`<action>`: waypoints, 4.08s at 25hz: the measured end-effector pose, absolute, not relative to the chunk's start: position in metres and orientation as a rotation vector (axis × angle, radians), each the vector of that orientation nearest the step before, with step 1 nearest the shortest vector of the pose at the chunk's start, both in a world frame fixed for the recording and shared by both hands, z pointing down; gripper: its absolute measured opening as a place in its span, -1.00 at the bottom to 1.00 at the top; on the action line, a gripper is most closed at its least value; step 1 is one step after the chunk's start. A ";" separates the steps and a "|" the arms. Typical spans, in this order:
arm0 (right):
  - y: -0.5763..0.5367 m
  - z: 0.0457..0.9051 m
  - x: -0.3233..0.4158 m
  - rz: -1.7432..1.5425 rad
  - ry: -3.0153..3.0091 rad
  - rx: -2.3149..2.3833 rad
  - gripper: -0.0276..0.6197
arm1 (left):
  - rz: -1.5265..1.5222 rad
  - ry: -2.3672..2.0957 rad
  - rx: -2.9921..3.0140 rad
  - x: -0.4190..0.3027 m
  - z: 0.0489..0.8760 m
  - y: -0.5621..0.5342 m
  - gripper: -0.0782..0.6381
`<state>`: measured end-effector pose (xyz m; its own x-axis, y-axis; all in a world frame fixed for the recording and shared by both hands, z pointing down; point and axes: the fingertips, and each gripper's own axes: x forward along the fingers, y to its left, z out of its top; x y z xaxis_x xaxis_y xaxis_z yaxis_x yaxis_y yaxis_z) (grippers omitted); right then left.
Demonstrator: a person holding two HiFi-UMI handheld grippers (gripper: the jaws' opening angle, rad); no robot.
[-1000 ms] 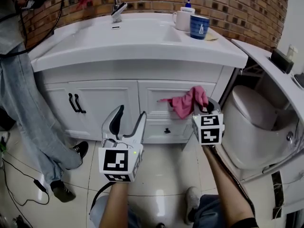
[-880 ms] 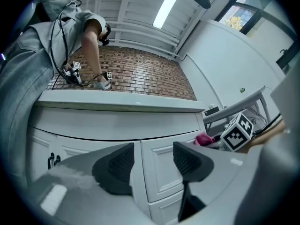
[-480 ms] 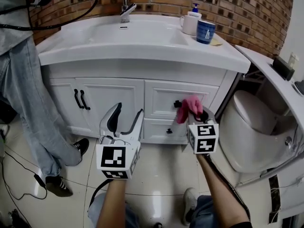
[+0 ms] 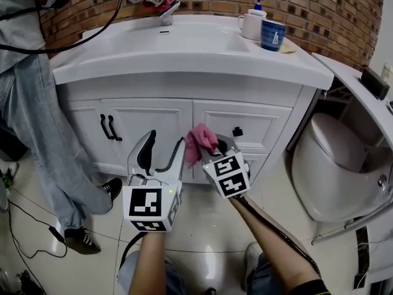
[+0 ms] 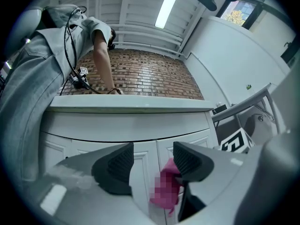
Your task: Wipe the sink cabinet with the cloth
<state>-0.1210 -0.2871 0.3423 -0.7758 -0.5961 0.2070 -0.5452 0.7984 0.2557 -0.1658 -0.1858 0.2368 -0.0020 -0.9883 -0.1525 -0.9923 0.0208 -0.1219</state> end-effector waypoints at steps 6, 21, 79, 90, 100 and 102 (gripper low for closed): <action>-0.332 0.329 0.024 -0.210 -2.470 1.341 -0.68 | 0.055 2.088 -2.095 -0.160 0.236 -0.197 -0.02; -0.318 0.389 0.002 0.023 -2.546 1.194 -0.68 | 0.064 2.109 -2.071 -0.159 0.238 -0.191 -0.01; -0.391 0.433 0.150 0.313 -2.268 1.792 -0.68 | 0.132 2.126 -2.067 -0.165 0.231 -0.190 -0.02; -0.361 0.466 0.071 0.268 -2.318 1.497 -0.68 | 0.106 2.142 -2.057 -0.168 0.235 -0.194 -0.01; -0.303 0.482 -0.134 0.235 -2.610 0.959 -0.68 | 0.063 2.156 -2.032 -0.175 0.239 -0.188 -0.01; -0.307 0.480 -0.130 0.251 -2.628 0.949 -0.68 | 0.058 2.160 -2.030 -0.178 0.240 -0.189 -0.02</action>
